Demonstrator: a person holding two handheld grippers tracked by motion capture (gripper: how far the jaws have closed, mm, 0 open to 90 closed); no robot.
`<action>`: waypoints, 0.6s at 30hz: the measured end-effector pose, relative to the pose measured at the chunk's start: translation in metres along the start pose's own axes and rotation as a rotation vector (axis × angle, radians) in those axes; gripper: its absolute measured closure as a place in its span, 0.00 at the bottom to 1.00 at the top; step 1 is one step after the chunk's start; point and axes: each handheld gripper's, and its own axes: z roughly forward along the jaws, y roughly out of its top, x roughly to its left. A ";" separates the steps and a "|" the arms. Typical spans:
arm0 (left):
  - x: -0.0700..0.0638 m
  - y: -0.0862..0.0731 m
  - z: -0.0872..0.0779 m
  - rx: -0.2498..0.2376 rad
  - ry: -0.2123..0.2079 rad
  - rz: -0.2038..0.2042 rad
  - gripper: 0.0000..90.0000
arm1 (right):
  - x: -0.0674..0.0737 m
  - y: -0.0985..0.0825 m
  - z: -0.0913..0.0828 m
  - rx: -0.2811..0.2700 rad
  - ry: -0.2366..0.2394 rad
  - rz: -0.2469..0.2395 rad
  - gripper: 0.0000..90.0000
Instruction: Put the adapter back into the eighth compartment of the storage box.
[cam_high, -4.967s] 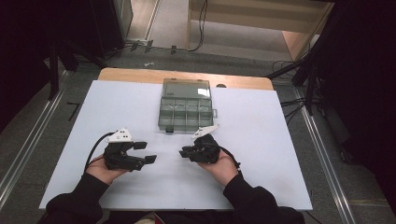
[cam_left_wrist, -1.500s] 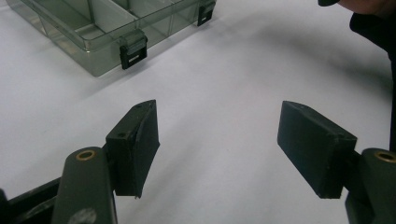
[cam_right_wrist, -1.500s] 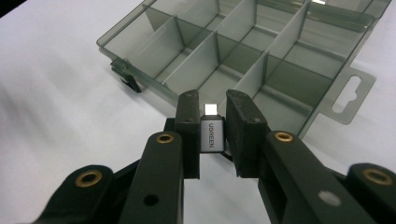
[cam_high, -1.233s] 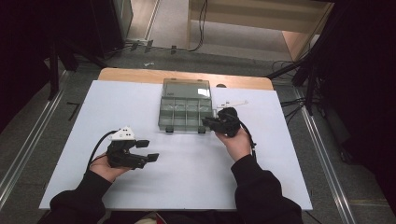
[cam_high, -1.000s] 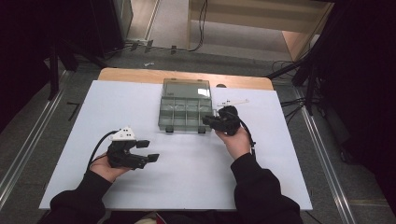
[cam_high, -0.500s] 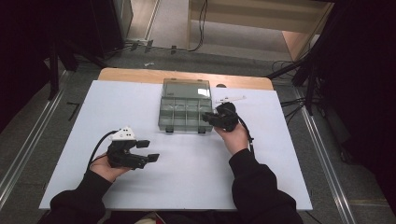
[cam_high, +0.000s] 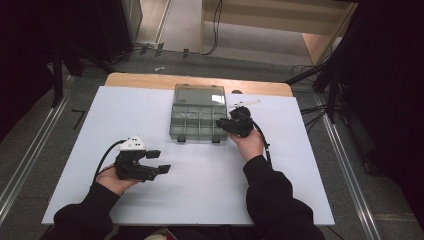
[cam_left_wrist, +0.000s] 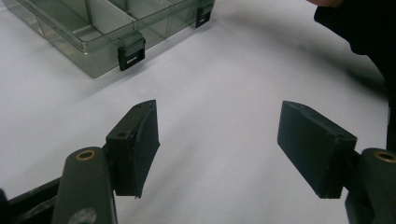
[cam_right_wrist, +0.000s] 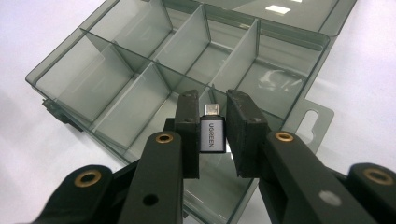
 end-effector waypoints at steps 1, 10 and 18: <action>0.000 0.000 0.000 0.000 0.000 0.000 0.33 | 0.000 0.000 0.001 0.000 0.003 -0.002 0.82; 0.000 0.000 0.000 -0.001 -0.001 0.001 0.33 | 0.001 -0.001 0.007 0.017 -0.009 -0.013 0.80; 0.001 0.000 -0.001 -0.004 0.001 0.001 0.33 | 0.001 0.000 -0.001 -0.049 -0.003 -0.039 0.59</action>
